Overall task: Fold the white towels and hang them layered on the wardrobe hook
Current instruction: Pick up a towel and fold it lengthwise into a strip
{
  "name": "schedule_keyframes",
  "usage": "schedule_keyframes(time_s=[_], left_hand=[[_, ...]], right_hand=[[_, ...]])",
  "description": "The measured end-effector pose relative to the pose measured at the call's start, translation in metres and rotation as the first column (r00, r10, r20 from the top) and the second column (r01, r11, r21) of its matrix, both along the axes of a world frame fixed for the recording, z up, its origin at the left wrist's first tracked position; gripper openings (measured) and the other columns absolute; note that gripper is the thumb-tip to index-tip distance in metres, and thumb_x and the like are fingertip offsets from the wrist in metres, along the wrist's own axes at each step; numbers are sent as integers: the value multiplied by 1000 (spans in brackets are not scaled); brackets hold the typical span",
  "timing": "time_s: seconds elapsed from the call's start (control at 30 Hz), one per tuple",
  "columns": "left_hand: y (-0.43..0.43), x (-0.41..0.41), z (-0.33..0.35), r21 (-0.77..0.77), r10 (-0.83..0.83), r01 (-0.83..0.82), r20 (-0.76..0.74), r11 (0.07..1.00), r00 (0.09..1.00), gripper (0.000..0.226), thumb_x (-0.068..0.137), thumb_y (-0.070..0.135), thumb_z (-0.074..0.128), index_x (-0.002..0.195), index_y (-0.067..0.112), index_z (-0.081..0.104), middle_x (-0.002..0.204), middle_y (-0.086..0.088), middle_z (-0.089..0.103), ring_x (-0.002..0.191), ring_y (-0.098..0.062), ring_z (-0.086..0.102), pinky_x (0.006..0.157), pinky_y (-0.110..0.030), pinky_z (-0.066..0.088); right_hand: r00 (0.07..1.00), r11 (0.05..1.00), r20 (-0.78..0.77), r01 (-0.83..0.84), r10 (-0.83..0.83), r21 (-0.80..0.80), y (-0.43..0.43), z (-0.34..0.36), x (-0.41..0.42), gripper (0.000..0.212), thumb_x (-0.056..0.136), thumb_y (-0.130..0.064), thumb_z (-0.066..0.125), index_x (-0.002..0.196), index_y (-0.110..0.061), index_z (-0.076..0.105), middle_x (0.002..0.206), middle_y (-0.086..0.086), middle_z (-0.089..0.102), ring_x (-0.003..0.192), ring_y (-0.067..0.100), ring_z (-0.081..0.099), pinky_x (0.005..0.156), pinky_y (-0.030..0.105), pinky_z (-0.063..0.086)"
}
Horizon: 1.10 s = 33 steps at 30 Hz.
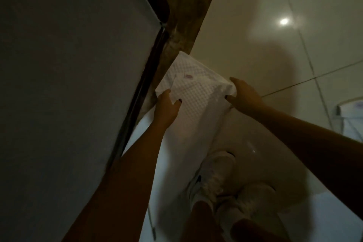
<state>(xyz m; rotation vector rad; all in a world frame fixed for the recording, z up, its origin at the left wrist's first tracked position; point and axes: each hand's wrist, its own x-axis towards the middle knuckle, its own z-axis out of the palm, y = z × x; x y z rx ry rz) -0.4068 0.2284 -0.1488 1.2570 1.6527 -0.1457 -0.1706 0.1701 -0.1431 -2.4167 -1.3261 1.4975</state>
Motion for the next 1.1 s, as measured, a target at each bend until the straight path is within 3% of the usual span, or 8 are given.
schedule_keyframes(time_s=[0.17, 0.37, 0.57, 0.67, 0.8, 0.87, 0.93, 1.1], left_hand=[[16, -2, -52, 36, -16, 17, -20, 999, 1000, 63, 94, 32, 63, 143, 3, 38, 141, -18, 48, 128, -33, 47, 105, -44, 42], [-12, 11, -18, -37, 49, -46, 94, 998, 994, 22, 92, 27, 66, 93, 6, 60, 98, -17, 64, 92, -30, 59, 69, -32, 43], [-44, 20, 126, -58, 207, -198, 262, 978, 943, 35, 97, 26, 60, 130, 17, 58, 122, 2, 61, 112, -14, 56, 96, -29, 48], [-39, 26, 210, -105, 188, -164, 290, 981, 938, 12, 98, 30, 59, 100, 38, 68, 102, 12, 68, 96, -5, 63, 88, -36, 53], [-34, 38, 328, -65, 66, -49, 295, 997, 953, 30, 99, 24, 57, 83, -2, 58, 82, -21, 58, 78, -25, 57, 75, -46, 48], [-36, 46, 385, -49, 38, -26, 281, 998, 959, 31, 97, 25, 56, 75, 4, 52, 74, -15, 51, 72, -22, 51, 72, -38, 42], [-42, 54, 441, -48, 3, 10, 263, 999, 965, 29, 100, 23, 54, 75, 8, 54, 76, -13, 55, 69, -15, 51, 73, -35, 41], [-60, 78, 559, 30, -26, 17, 344, 999, 938, 19, 100, 20, 53, 90, 9, 64, 82, -10, 64, 78, -17, 62, 75, -31, 50]], right_hand=[[999, 999, 2, 42, -42, -27, 2, -56, -2, 55, 92, -19, 65, 141, -5, 46, 139, 20, 47, 126, 36, 48, 100, 39, 39], [1000, 998, 0, 8, -8, 56, -26, -24, -2, 23, 95, -14, 58, 90, 9, 61, 91, 23, 54, 84, 36, 54, 64, 34, 33], [1000, 990, -9, 23, -22, 136, -61, 101, 18, 24, 98, -14, 55, 79, 2, 55, 75, 12, 49, 69, 25, 44, 54, 31, 27], [982, 963, -33, 188, -185, 193, -65, 179, 29, 25, 96, -10, 58, 77, 7, 58, 73, 18, 52, 68, 29, 48, 55, 32, 28], [944, 910, -66, 329, -323, 254, -70, 299, 34, 23, 95, -6, 60, 78, 9, 61, 78, 24, 55, 73, 33, 51, 59, 30, 30], [924, 882, -71, 379, -375, 280, -72, 358, 34, 18, 95, -5, 61, 85, 10, 64, 88, 27, 58, 88, 36, 53, 71, 35, 34], [893, 843, -70, 444, -445, 304, -76, 414, 36, 16, 95, -5, 60, 90, 10, 65, 94, 28, 59, 98, 38, 53, 79, 37, 38], [799, 727, -90, 582, -595, 365, -93, 532, 48, 22, 95, -7, 58, 83, 11, 62, 81, 26, 61, 82, 38, 56, 68, 39, 40]])
